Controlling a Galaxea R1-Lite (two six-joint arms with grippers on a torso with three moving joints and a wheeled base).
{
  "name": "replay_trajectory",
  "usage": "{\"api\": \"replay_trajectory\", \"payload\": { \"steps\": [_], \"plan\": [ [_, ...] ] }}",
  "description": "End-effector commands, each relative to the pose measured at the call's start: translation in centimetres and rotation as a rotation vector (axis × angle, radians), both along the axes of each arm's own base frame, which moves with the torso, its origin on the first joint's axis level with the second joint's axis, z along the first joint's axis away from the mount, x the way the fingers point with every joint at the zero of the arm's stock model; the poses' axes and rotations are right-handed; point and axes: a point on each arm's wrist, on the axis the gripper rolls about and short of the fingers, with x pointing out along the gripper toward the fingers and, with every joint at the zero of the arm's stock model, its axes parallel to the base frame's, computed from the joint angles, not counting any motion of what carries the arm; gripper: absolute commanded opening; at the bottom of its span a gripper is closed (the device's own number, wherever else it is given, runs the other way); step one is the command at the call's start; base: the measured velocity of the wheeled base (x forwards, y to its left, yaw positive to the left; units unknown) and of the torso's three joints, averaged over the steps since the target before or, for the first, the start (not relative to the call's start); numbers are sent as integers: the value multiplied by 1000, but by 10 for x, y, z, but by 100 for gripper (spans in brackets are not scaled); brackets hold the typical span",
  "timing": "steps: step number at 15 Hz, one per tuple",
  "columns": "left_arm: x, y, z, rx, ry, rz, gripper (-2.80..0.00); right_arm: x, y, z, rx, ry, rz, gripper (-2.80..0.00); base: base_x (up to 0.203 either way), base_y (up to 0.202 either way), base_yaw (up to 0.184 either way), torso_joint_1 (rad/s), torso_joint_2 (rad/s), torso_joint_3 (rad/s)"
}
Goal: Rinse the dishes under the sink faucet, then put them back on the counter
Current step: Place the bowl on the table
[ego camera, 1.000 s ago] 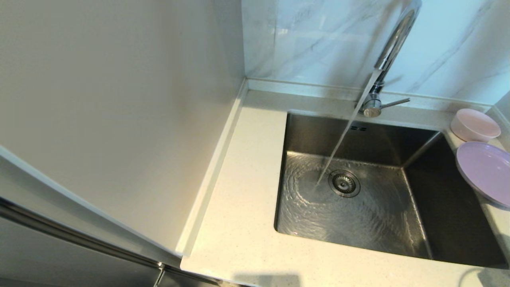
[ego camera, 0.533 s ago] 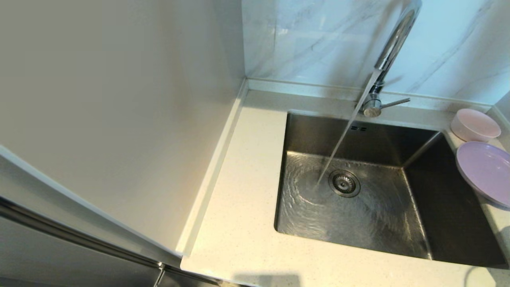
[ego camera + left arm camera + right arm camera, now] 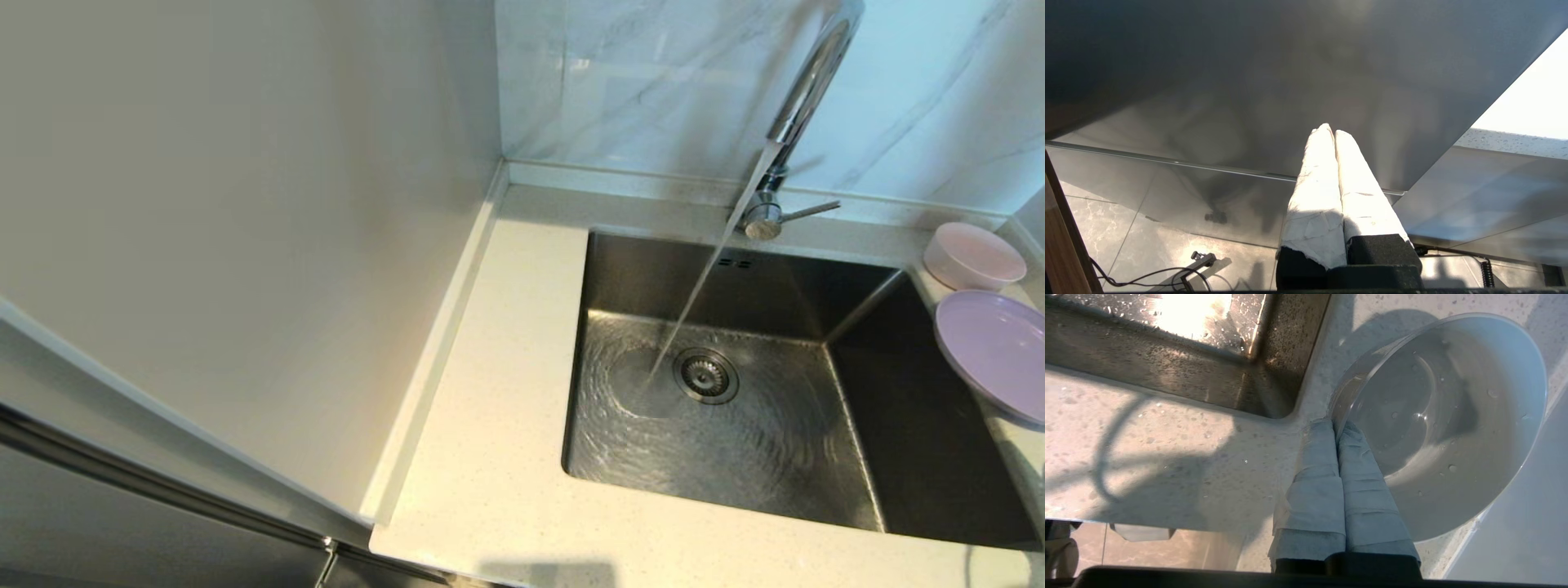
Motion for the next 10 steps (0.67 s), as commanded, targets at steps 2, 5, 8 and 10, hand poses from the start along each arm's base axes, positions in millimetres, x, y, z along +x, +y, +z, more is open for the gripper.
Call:
{"api": "replay_trajectory", "payload": {
  "steps": [2,5,8,10],
  "plan": [
    [0,0,0,0,0,1,-280,6,-7,-10,18,20,1,-280,0,0,0,0,0,0],
    [0,0,0,0,0,-1,-280,8,-8,-14,19,18,-1,-280,0,0,0,0,0,0],
    [0,0,0,0,0,1,-280,10,-11,-16,16,15,-1,-280,0,0,0,0,0,0],
    [0,0,0,0,0,0,-280,11,-11,-17,6,5,0,-280,0,0,0,0,0,0]
  ]
}}
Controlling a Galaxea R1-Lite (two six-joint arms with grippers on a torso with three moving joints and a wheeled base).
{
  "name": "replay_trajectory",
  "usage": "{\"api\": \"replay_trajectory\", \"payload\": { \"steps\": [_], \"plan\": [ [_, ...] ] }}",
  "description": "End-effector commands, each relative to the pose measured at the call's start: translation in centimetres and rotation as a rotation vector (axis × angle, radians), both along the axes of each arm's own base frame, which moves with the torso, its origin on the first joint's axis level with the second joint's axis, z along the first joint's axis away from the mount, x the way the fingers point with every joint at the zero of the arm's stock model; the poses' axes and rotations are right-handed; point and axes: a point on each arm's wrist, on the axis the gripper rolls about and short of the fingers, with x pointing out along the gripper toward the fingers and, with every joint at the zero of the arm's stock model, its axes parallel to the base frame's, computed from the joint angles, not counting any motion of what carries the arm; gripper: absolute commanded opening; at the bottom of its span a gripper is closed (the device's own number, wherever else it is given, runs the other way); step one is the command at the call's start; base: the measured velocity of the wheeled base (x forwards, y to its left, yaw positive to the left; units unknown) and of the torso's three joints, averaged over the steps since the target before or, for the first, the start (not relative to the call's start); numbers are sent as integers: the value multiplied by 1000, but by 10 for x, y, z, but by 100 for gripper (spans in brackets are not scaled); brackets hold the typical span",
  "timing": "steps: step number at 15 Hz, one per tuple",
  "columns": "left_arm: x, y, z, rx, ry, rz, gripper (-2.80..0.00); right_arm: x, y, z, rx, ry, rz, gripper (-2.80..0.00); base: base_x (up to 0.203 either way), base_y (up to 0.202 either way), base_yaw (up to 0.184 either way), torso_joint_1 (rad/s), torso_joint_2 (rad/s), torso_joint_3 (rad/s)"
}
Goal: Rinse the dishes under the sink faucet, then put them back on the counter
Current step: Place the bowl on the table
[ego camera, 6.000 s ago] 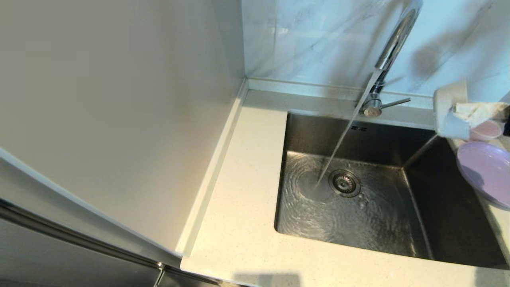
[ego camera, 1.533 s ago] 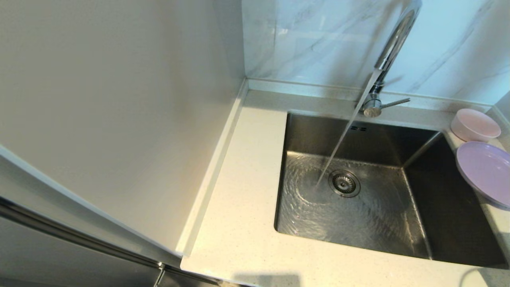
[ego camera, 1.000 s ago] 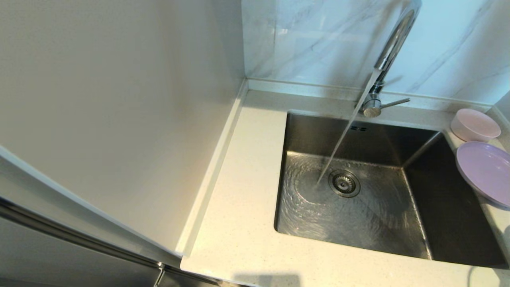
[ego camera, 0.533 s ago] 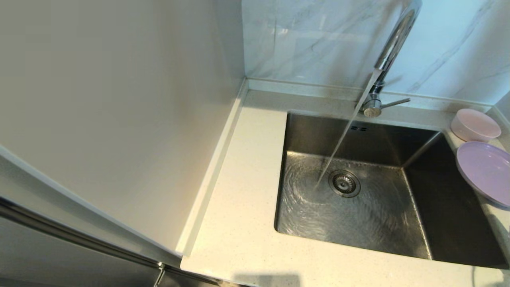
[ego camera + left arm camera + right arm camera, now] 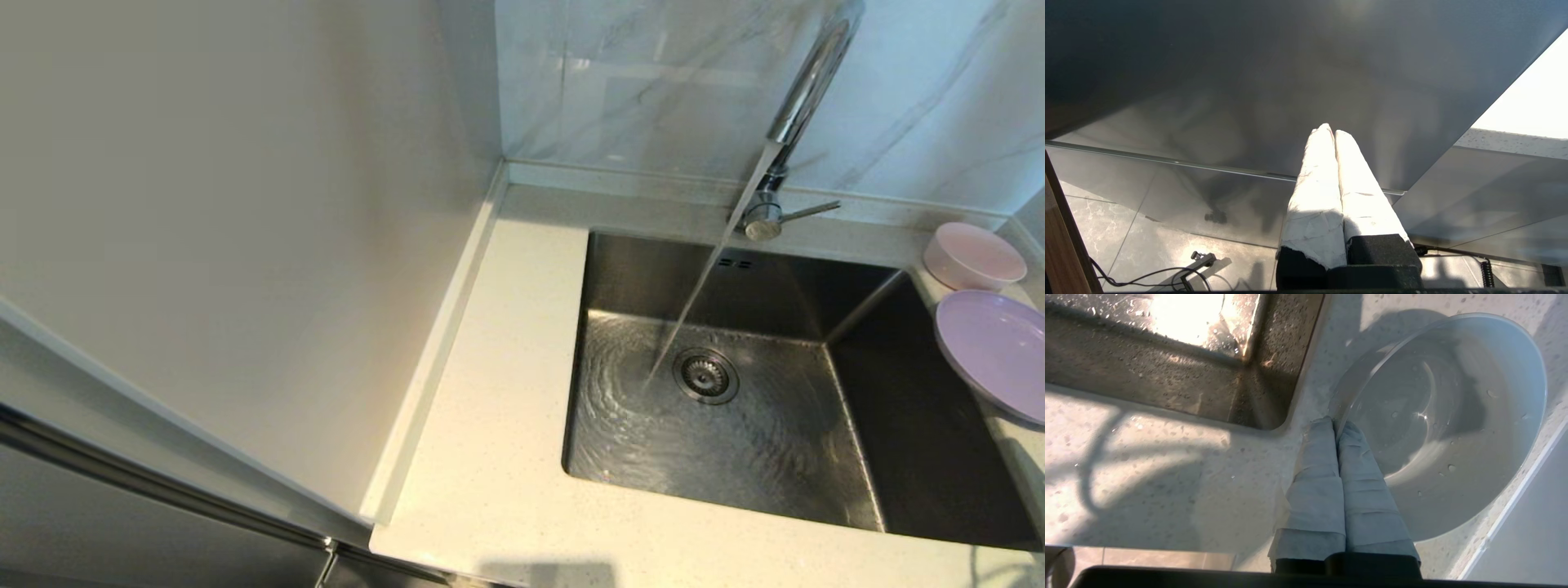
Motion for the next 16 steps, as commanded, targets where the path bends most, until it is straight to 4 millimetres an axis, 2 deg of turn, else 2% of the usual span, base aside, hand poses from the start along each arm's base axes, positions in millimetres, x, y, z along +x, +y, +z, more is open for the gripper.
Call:
{"api": "replay_trajectory", "payload": {
  "steps": [1,7,8,12,14,16],
  "plan": [
    [0,0,0,0,0,1,-280,1,-1,-2,0,4,6,-280,0,0,0,0,0,0],
    [0,0,0,0,0,-1,-280,2,-2,-3,1,5,2,-280,0,0,0,0,0,0],
    [0,0,0,0,0,0,-280,2,-2,-3,4,3,-1,0,0,0,0,0,0,0],
    [0,0,0,0,0,-1,-280,6,-6,5,-7,-82,-49,0,0,0,0,0,0,0],
    [0,0,0,0,0,1,-280,7,-7,16,-21,-161,-72,0,0,0,0,0,0,0],
    [0,0,0,0,0,1,-280,4,0,29,-10,-248,-3,0,0,0,0,0,0,0]
  ]
}}
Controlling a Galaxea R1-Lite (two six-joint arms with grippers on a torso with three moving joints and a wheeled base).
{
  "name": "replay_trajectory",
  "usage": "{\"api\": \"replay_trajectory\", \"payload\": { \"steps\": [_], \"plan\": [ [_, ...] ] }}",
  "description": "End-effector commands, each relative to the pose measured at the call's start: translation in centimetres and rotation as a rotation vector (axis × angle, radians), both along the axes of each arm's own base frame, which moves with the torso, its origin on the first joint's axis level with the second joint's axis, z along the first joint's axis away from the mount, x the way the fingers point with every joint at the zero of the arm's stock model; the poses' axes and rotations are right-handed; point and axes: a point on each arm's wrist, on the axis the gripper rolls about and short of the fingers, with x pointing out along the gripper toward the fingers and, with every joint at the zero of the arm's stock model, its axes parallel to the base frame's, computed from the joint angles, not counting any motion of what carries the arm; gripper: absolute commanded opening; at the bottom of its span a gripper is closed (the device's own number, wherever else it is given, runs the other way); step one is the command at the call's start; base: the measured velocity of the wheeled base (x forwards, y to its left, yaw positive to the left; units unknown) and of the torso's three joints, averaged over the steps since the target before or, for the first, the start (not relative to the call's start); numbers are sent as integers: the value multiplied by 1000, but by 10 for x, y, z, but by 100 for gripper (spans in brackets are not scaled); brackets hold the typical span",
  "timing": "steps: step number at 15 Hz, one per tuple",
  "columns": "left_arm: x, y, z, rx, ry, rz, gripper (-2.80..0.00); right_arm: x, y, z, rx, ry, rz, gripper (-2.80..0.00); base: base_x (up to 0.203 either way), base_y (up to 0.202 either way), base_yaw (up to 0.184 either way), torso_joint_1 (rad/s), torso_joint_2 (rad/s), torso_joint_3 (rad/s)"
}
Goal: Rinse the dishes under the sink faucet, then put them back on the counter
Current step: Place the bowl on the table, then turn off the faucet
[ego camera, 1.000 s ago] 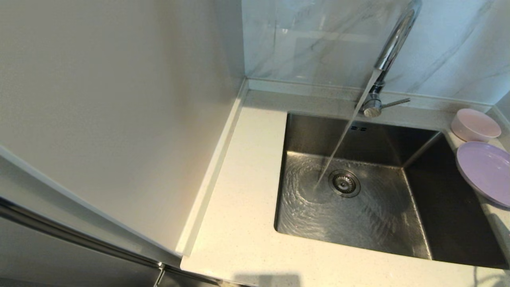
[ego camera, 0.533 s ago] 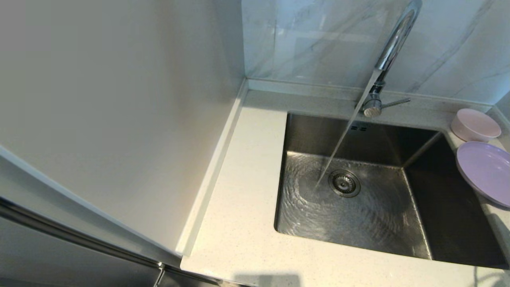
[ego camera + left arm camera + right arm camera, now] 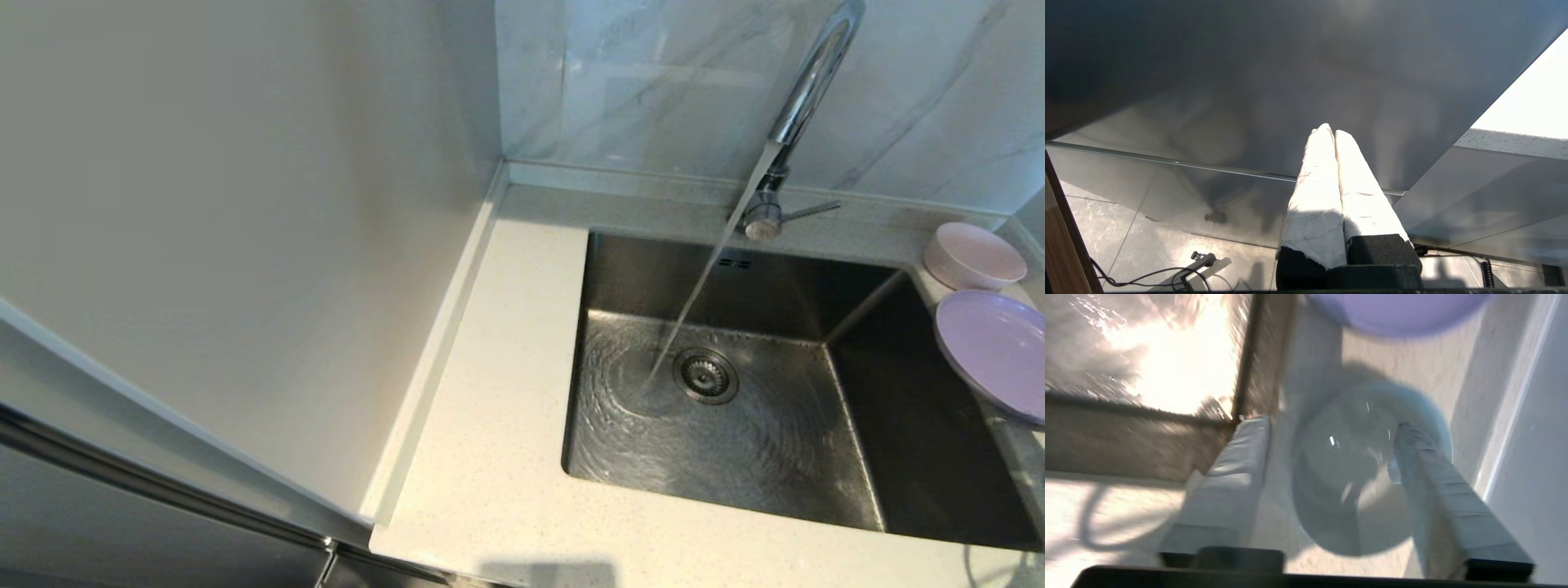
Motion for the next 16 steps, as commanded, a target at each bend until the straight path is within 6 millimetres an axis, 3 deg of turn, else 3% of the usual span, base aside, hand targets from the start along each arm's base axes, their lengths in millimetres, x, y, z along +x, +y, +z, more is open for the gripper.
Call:
{"api": "replay_trajectory", "payload": {
  "steps": [1,4,8,9,12,16],
  "plan": [
    [0,0,0,0,0,0,-280,-7,12,18,-14,-110,101,0,0,0,0,0,0,0],
    [0,0,0,0,0,0,-280,2,39,32,24,-165,278,0,0,0,0,0,0,0],
    [0,0,0,0,0,0,-280,22,57,77,149,-98,274,0,0,0,0,0,0,0],
    [0,0,0,0,0,-1,-280,33,59,83,186,-72,269,-280,0,0,0,0,0,0],
    [0,0,0,0,0,0,-280,67,59,87,239,-23,224,-280,0,0,0,0,0,0],
    [0,0,0,0,0,0,-280,98,52,84,247,-35,222,-280,0,0,0,0,0,0]
  ]
}}
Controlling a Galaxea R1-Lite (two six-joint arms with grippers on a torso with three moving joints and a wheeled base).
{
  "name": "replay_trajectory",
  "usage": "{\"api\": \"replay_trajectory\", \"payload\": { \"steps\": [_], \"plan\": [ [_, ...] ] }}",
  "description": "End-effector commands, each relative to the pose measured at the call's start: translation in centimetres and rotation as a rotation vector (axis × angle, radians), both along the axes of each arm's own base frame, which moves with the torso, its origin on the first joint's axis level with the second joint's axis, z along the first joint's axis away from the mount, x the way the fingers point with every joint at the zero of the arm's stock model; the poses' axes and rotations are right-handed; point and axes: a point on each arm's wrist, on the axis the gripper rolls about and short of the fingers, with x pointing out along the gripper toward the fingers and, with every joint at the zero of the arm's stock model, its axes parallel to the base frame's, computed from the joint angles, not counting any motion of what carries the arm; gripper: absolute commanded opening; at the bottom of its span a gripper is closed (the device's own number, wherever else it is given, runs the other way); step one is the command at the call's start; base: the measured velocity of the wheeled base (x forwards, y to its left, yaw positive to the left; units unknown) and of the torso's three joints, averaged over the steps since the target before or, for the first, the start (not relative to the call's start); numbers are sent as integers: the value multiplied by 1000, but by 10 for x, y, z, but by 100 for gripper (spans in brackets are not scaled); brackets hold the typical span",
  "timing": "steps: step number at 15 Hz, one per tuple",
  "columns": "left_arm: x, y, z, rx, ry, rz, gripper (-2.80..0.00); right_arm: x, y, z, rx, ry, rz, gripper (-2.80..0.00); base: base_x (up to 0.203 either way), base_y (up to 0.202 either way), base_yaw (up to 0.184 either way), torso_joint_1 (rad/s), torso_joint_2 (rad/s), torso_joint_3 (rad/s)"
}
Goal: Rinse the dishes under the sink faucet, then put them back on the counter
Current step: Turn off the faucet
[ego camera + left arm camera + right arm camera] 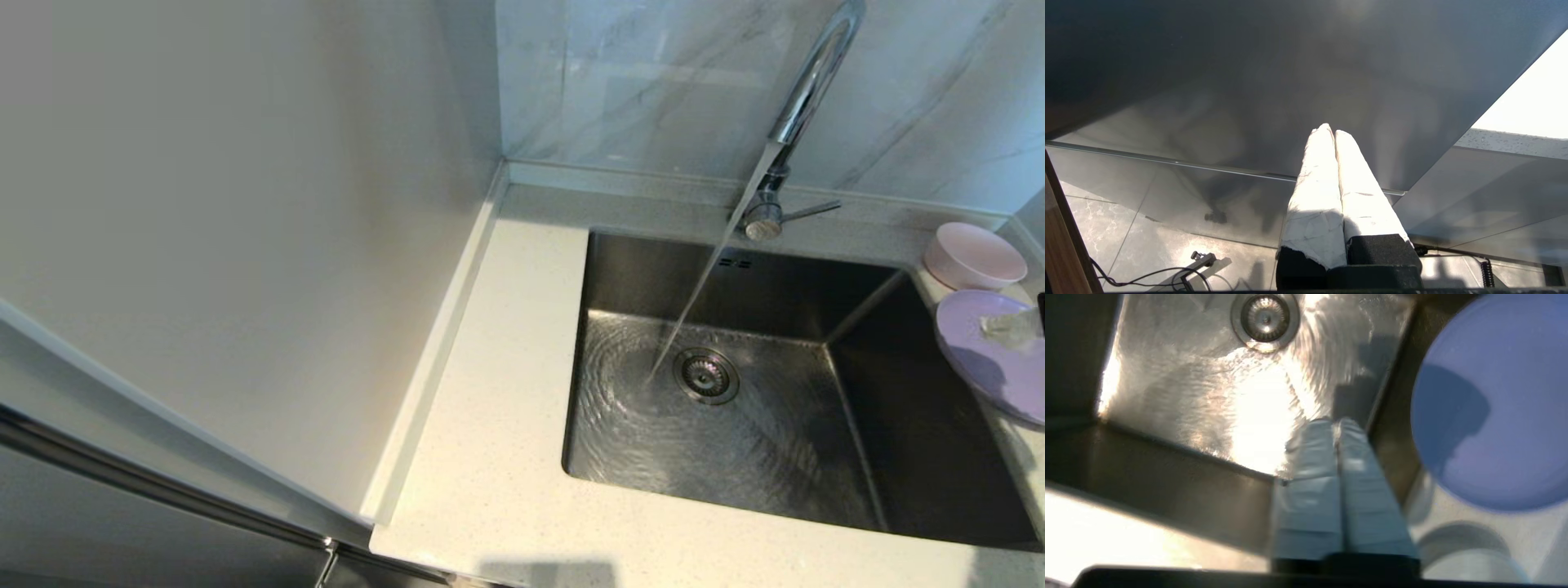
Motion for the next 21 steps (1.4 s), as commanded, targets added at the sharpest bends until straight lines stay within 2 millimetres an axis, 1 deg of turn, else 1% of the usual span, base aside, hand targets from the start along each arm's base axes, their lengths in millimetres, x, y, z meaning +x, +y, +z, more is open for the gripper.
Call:
{"api": "replay_trajectory", "payload": {
  "steps": [1,2,3,5,8,12,14,17,21],
  "plan": [
    [0,0,0,0,0,-1,-280,28,-4,-13,-3,8,27,-280,0,0,0,0,0,0],
    [0,0,0,0,0,0,-280,38,-1,-17,-21,3,29,-280,0,0,0,0,0,0],
    [0,0,0,0,0,-1,-280,53,1,-21,-62,-15,10,-280,0,0,0,0,0,0],
    [0,0,0,0,0,-1,-280,81,8,-26,-142,-54,-69,-280,0,0,0,0,0,0],
    [0,0,0,0,0,1,-280,109,13,-23,-197,-91,-144,-280,0,0,0,0,0,0],
    [0,0,0,0,0,0,-280,133,9,-23,-184,-119,-161,-280,0,0,0,0,0,0],
    [0,0,0,0,0,1,-280,143,13,-23,-168,-157,-156,-280,0,0,0,0,0,0],
    [0,0,0,0,0,1,-280,153,26,-23,-157,-206,-120,-280,0,0,0,0,0,0],
    [0,0,0,0,0,1,-280,158,54,-17,-108,-244,-75,-280,0,0,0,0,0,0]
  ]
}}
